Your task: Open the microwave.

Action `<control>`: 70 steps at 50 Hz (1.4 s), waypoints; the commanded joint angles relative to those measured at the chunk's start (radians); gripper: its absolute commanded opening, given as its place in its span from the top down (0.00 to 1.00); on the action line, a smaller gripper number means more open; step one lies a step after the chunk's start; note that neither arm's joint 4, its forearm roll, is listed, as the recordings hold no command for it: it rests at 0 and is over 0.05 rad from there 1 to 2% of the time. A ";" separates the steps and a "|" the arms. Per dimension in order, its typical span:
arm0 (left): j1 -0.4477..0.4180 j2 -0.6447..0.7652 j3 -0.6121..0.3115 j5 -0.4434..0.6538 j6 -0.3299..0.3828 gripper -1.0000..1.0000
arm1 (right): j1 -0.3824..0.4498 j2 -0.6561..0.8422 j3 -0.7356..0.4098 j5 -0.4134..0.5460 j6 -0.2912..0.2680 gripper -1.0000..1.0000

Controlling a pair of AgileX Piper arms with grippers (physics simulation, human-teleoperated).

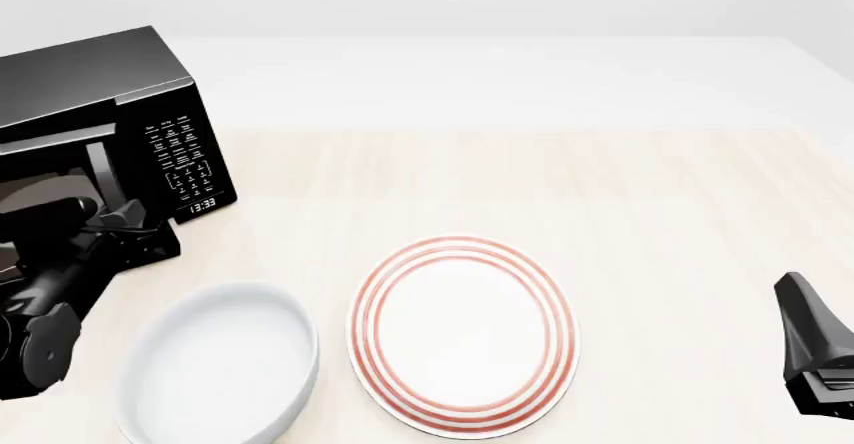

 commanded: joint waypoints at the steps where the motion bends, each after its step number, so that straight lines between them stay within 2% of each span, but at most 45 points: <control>1: -0.037 -0.041 -0.020 -0.029 -0.011 1.00 | 0.000 0.000 0.000 0.000 0.000 0.00; 33: -0.043 -0.130 0.040 -0.023 0.003 1.00 | 0.000 0.000 0.000 0.000 0.000 0.00; 51: -0.041 -0.216 0.068 0.027 0.023 1.00 | 0.000 0.000 0.000 0.000 0.000 0.00; 70: -0.047 -0.244 0.106 0.011 0.024 1.00 | 0.000 0.000 0.000 0.000 0.000 0.00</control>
